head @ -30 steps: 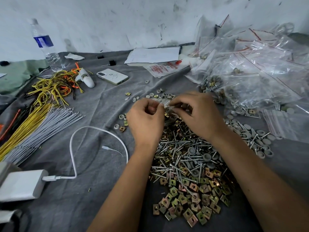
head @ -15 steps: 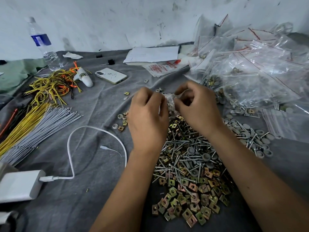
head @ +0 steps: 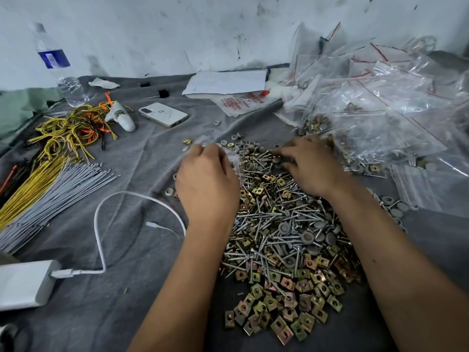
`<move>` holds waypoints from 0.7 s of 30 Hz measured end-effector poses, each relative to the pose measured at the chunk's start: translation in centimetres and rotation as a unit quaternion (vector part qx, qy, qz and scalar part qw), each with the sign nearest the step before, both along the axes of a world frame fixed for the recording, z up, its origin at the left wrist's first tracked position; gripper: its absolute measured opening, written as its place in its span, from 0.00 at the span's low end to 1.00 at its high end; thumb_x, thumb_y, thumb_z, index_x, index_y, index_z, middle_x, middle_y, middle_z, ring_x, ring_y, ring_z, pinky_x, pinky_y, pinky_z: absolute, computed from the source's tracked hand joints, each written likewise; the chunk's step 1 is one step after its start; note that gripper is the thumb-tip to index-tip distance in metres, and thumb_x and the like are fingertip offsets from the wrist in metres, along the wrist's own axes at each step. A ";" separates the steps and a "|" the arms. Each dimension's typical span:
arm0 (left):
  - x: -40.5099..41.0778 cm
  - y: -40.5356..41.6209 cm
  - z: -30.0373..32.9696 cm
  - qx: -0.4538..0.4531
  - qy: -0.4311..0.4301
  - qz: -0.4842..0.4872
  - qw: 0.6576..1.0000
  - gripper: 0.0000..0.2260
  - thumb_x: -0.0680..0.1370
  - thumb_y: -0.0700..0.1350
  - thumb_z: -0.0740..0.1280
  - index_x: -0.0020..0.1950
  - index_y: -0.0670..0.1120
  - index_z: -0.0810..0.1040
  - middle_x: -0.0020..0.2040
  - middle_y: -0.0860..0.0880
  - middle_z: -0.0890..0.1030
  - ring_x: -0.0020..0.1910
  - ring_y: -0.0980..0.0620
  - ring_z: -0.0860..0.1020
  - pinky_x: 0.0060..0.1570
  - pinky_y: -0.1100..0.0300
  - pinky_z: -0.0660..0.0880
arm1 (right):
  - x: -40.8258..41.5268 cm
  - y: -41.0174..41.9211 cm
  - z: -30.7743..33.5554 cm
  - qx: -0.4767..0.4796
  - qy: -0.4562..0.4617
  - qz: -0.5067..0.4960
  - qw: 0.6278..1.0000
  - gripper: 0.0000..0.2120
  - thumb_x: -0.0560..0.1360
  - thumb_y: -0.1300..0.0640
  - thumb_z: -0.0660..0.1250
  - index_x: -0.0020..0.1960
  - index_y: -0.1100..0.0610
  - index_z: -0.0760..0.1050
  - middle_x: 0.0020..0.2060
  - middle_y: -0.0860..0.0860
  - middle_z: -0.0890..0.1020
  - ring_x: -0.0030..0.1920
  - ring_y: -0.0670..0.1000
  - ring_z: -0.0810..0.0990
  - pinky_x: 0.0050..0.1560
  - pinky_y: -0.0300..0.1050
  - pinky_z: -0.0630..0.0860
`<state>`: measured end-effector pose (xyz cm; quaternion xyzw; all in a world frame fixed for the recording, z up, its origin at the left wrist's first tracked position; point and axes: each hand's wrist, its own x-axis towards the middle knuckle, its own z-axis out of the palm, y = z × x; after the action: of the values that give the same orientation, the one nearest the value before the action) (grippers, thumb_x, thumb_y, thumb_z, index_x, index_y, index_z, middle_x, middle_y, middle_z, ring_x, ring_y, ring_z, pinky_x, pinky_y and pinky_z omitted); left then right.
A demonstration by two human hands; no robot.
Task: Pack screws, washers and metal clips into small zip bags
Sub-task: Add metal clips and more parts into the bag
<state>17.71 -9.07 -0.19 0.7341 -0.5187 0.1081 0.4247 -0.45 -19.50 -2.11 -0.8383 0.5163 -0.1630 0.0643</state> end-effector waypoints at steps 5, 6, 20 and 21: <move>-0.1 -0.6 -0.5 0.005 0.051 -0.017 0.999 0.04 0.81 0.39 0.65 0.49 0.41 0.78 0.48 0.44 0.80 0.45 0.44 0.78 0.43 0.50 0.71 | 0.6 -0.2 0.0 0.000 0.028 0.009 1.000 0.16 0.82 0.55 0.66 0.68 0.53 0.78 0.64 0.54 0.75 0.65 0.59 0.70 0.66 0.55 0.70; -0.1 -0.8 -0.6 0.005 0.072 -0.018 0.997 0.04 0.82 0.39 0.65 0.49 0.41 0.78 0.48 0.44 0.81 0.46 0.44 0.78 0.46 0.48 0.74 | 0.6 -0.2 0.0 -0.002 0.023 0.001 1.000 0.14 0.82 0.55 0.67 0.66 0.55 0.79 0.62 0.55 0.75 0.64 0.59 0.71 0.65 0.55 0.71; 0.0 -0.6 -1.1 -0.005 0.075 -0.052 0.996 0.05 0.75 0.41 0.71 0.45 0.47 0.75 0.41 0.49 0.79 0.39 0.48 0.77 0.39 0.53 0.71 | 0.4 0.9 0.8 0.024 -0.062 -0.058 0.996 0.15 0.78 0.57 0.73 0.63 0.58 0.78 0.57 0.56 0.83 0.60 0.58 0.79 0.63 0.57 0.76; 0.0 -0.7 -1.1 -0.009 0.073 -0.059 0.996 0.05 0.75 0.41 0.71 0.45 0.47 0.75 0.40 0.49 0.79 0.38 0.48 0.77 0.39 0.52 0.73 | 0.3 0.9 0.8 0.007 -0.077 -0.060 0.995 0.13 0.78 0.58 0.73 0.61 0.57 0.80 0.56 0.55 0.84 0.57 0.56 0.81 0.61 0.56 0.77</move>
<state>17.74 -9.73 -1.28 0.7040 -0.5283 0.0338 0.4736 -0.12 -18.65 -1.34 -0.7904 0.5600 -0.2275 0.0998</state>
